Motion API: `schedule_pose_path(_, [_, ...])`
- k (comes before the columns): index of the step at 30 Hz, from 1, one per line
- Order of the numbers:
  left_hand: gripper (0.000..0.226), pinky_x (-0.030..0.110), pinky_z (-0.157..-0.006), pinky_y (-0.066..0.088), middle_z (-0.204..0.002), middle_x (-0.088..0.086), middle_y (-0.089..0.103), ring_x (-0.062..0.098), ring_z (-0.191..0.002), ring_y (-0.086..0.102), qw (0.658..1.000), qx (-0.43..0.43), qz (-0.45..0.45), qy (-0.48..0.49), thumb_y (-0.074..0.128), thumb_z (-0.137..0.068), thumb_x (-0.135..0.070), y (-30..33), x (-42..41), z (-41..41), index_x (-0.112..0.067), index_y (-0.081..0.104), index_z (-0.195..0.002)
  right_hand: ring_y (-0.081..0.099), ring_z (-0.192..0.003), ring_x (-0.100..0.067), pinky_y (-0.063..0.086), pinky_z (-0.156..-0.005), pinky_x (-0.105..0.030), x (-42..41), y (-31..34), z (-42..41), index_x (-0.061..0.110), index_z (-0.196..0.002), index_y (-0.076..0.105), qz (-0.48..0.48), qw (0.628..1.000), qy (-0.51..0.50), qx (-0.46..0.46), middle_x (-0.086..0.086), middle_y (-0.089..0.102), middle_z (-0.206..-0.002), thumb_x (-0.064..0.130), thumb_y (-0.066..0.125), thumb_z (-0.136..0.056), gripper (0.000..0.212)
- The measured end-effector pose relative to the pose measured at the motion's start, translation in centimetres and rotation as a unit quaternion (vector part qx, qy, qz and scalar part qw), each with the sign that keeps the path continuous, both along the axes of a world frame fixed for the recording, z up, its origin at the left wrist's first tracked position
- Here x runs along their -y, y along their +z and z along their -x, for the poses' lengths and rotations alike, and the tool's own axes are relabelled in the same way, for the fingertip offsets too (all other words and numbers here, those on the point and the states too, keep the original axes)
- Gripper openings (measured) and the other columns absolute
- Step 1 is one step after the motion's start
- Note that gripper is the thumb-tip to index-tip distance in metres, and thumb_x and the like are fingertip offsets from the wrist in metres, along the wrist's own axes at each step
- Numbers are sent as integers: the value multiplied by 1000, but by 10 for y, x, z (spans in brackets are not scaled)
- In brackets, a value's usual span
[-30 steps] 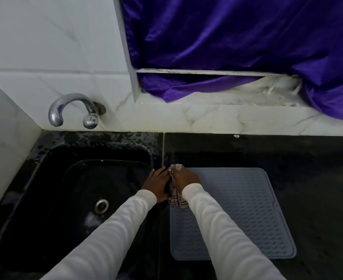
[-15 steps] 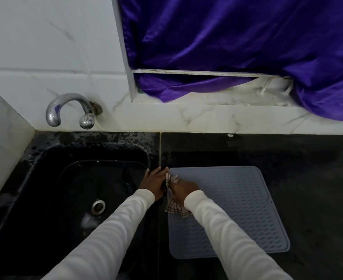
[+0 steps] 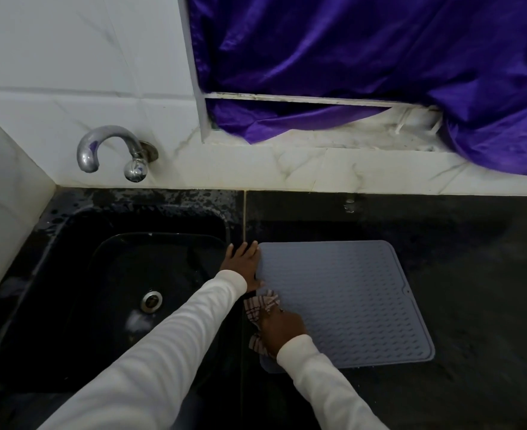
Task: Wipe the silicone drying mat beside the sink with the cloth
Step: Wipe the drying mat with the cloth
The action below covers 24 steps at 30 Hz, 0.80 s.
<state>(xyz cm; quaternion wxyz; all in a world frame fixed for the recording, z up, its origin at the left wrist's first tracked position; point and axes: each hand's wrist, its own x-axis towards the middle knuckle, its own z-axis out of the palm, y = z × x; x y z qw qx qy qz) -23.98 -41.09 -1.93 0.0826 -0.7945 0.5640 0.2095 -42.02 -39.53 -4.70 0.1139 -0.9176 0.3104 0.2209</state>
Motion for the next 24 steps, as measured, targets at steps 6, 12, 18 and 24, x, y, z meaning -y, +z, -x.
schedule_pose_path(6, [93, 52, -119, -2, -163, -1, -7, 23, -150, -2, 1000, 2, -13, 6, 52, -89, -57, 1, 1, 3, -17, 1, -155, 58, -40, -14, 39, -36, -17, -25, 17, 16, 18, -63, 74, 16, 999, 41, 16, -4, 68, -63, 46, 89, -30, 46])
schedule_pose_path(12, [92, 52, -120, 0, -163, -2, -8, 23, -150, -4, 999, -27, -7, 22, 54, -90, -53, 4, 0, 4, -18, 0, -155, 64, -50, -15, 44, -39, -21, -39, 18, 52, 15, -96, 78, 15, 995, 93, -20, -8, 74, -85, 51, 88, -41, 66])
schedule_pose_path(18, [91, 51, -120, 1, -163, -1, -6, 23, -150, -3, 999, -35, 1, 37, 55, -90, -50, 3, -2, 9, -17, 1, -155, 67, -97, -30, 58, -74, -39, -45, 43, 91, 4, -149, 24, -61, 988, 133, 45, -20, 45, -142, 38, 68, -84, 86])
schedule_pose_path(24, [90, 50, -120, 1, -163, -2, -6, 23, -150, -3, 999, -37, 4, 40, 53, -91, -50, 3, -4, 10, -18, 0, -156, 49, -124, -34, 45, -99, -43, -43, 64, 101, 14, -154, 8, -85, 989, 116, 41, -17, 31, -152, 31, 40, -101, 64])
